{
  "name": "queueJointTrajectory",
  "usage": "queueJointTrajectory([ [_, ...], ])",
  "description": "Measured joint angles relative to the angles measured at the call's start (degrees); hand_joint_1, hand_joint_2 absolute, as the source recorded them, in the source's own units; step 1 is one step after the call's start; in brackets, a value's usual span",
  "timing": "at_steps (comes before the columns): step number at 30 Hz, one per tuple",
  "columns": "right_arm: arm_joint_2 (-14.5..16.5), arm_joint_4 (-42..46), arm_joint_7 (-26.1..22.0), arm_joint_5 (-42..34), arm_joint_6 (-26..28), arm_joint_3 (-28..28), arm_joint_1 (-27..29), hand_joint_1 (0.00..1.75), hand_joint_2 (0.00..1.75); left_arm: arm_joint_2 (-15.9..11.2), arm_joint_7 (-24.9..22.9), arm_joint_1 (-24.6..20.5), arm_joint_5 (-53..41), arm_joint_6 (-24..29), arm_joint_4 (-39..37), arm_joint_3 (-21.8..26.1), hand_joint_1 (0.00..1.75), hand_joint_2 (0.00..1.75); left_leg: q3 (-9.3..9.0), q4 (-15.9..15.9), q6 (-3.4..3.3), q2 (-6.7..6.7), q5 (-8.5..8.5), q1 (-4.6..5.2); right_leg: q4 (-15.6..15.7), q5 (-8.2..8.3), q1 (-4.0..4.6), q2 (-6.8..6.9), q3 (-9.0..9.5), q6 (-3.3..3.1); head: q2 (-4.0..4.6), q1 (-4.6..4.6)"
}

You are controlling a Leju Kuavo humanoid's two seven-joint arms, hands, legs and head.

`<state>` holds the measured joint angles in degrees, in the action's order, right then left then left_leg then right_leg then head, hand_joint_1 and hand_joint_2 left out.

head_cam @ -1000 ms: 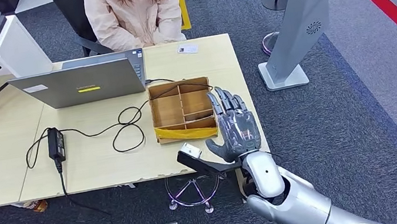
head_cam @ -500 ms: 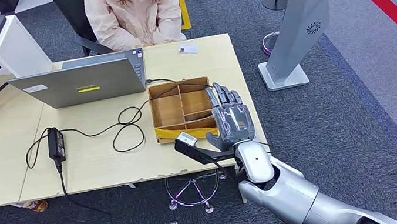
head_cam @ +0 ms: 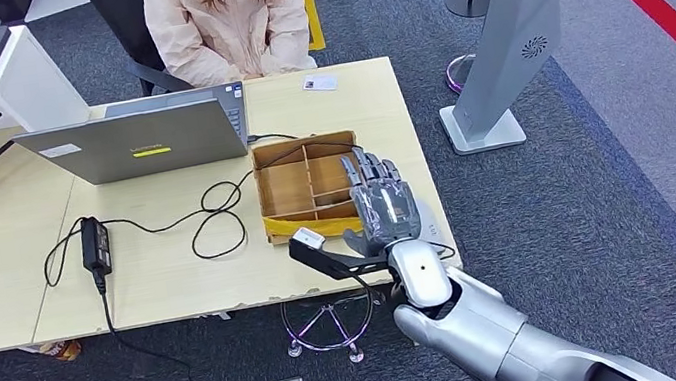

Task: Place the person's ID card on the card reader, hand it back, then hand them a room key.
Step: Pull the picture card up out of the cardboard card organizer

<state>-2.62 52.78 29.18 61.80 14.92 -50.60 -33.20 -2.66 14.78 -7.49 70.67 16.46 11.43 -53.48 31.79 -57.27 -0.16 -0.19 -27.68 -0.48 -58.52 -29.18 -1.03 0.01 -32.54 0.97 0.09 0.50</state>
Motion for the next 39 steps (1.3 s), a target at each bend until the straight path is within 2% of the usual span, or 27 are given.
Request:
queueJointTrajectory([
  [19,2.60,-5.32,-0.43,-0.03,-1.51,-0.02,-1.92,0.00,1.75,-0.03,-0.55,-0.06,-0.09,-0.86,0.00,-0.02,0.00,0.00,0.00,0.00,0.00,0.00,0.00,0.00,0.00,0.00,0.00,0.01,0.00,0.00,0.00,0.00],
  [39,3.69,-12.58,-0.51,-1.37,-1.64,0.33,-3.16,0.00,1.75,-0.01,-0.61,-0.12,-0.93,-0.82,0.00,-0.39,0.00,0.00,0.00,0.00,0.00,0.00,0.00,0.00,0.00,0.00,0.00,0.00,-0.01,0.00,0.00,0.00],
])
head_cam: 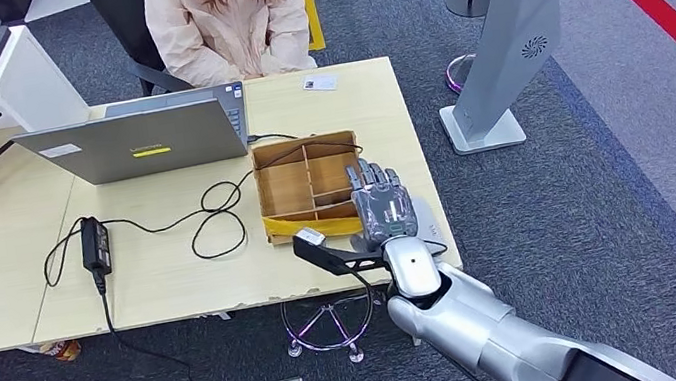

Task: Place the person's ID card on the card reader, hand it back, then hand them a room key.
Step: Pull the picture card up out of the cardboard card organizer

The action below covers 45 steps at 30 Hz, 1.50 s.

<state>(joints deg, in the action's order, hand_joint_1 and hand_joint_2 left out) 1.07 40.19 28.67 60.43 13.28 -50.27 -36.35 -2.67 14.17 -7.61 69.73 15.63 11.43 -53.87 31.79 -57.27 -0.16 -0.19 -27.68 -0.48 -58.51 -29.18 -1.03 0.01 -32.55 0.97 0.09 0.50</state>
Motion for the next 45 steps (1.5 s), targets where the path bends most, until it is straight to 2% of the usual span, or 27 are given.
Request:
queueJointTrajectory([
  [12,0.10,-1.58,0.34,0.92,-2.85,0.23,-1.97,0.00,1.75,0.04,-0.30,-0.34,-0.67,0.03,0.00,-0.53,0.00,0.00,0.00,0.00,0.00,0.00,0.00,0.00,0.00,0.00,0.00,-0.02,-0.01,0.00,0.00,-0.01],
  [20,1.45,-1.96,-0.39,1.66,-3.81,0.10,-3.57,0.00,1.75,0.28,-0.55,-0.37,-0.76,0.02,0.00,-0.53,0.00,0.00,0.00,0.00,0.00,0.00,0.00,0.00,-0.01,0.00,0.00,-0.01,0.00,0.00,0.00,-0.01],
  [45,2.82,-4.33,-1.07,1.27,-5.56,-0.04,-3.64,0.00,1.75,0.54,-1.01,-0.44,-1.60,0.06,0.00,-0.53,0.00,0.00,0.00,0.00,0.00,0.00,0.00,0.00,-0.01,0.00,0.00,-0.02,-0.01,0.00,0.01,0.00],
])
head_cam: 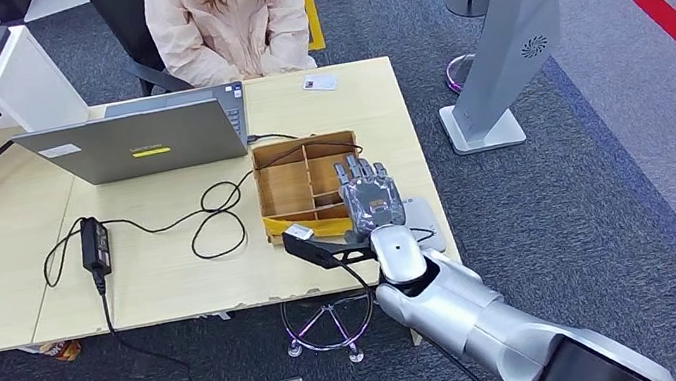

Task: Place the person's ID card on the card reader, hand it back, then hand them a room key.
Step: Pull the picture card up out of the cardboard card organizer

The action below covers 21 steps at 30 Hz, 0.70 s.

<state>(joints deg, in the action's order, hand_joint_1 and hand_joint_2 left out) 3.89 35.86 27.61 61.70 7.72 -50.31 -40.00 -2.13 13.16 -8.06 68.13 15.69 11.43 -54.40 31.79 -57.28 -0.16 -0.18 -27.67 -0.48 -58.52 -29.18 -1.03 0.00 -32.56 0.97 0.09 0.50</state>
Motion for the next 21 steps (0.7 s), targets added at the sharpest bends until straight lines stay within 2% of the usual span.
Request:
queueJointTrajectory([
  [21,0.52,-1.32,-0.23,-0.19,-1.85,-0.05,-0.46,0.00,1.75,0.15,-0.29,-0.33,-0.53,-0.22,0.00,0.00,0.00,0.00,0.00,0.00,0.00,0.00,0.00,0.00,0.00,0.00,0.00,0.01,0.00,0.00,-0.01,0.00],
])
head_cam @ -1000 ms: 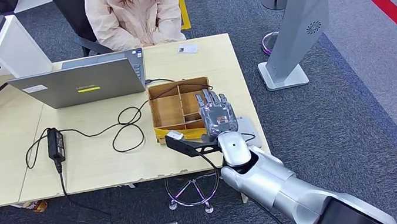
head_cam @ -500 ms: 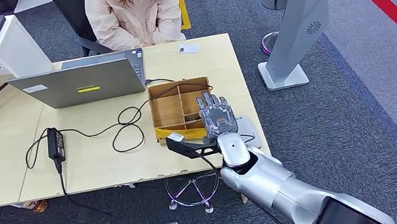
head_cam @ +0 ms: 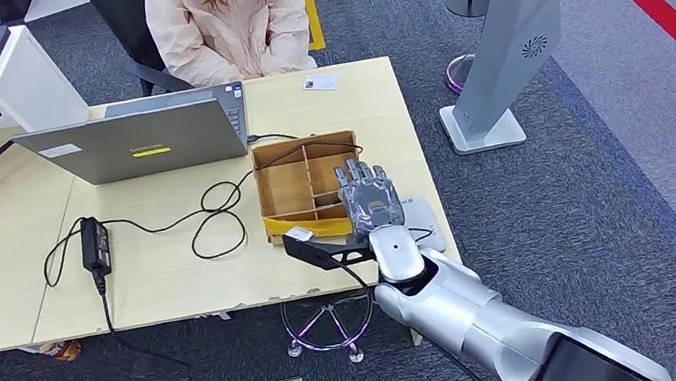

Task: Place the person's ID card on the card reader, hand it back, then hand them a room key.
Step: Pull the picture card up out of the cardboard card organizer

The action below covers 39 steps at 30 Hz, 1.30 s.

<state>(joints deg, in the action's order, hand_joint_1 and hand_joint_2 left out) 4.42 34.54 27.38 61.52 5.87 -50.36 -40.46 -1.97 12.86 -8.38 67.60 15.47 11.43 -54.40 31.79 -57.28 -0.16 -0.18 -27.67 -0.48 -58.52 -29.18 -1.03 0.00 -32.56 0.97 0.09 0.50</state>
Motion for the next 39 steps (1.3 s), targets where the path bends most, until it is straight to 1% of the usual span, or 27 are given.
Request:
queueJointTrajectory([
  [10,0.00,-0.75,-0.05,-0.13,-0.65,-0.02,-0.02,0.00,1.75,0.00,-0.46,-0.30,-0.50,-0.33,0.00,-0.20,0.00,0.00,0.00,0.00,0.00,0.00,0.00,0.00,0.00,0.00,0.00,0.00,0.00,0.00,0.00,0.00],
  [11,0.00,-0.81,-0.05,-0.16,-0.71,-0.02,-0.02,0.23,1.75,0.00,-0.54,-0.32,-0.54,-0.34,0.00,-0.27,0.00,0.00,0.00,0.00,0.00,0.00,0.00,0.00,0.00,0.00,0.00,-0.01,0.00,0.00,0.00,0.00],
  [14,0.00,-0.94,-0.05,-0.25,-0.80,-0.02,-0.02,1.54,1.75,-0.01,-0.64,-0.34,-0.62,-0.35,0.00,-0.39,0.00,0.00,0.00,0.00,0.00,0.00,0.00,0.00,0.00,0.00,0.00,-0.01,-0.01,0.00,0.00,0.00],
  [15,0.00,-0.96,-0.04,-0.27,-0.79,-0.02,-0.02,1.75,1.75,-0.01,-0.65,-0.35,-0.65,-0.35,0.00,-0.40,0.00,0.00,0.00,0.00,0.00,0.00,0.00,0.00,0.00,0.00,0.00,-0.01,-0.01,0.00,0.00,0.00],
  [39,-0.02,-1.10,-0.84,-1.19,-0.49,0.03,-0.10,1.75,1.75,0.03,-1.07,-0.39,-0.99,-0.49,0.00,-0.44,0.00,0.00,-0.02,0.00,0.00,0.00,0.00,0.00,0.00,0.00,0.00,-0.01,0.01,0.00,0.00,0.00],
])
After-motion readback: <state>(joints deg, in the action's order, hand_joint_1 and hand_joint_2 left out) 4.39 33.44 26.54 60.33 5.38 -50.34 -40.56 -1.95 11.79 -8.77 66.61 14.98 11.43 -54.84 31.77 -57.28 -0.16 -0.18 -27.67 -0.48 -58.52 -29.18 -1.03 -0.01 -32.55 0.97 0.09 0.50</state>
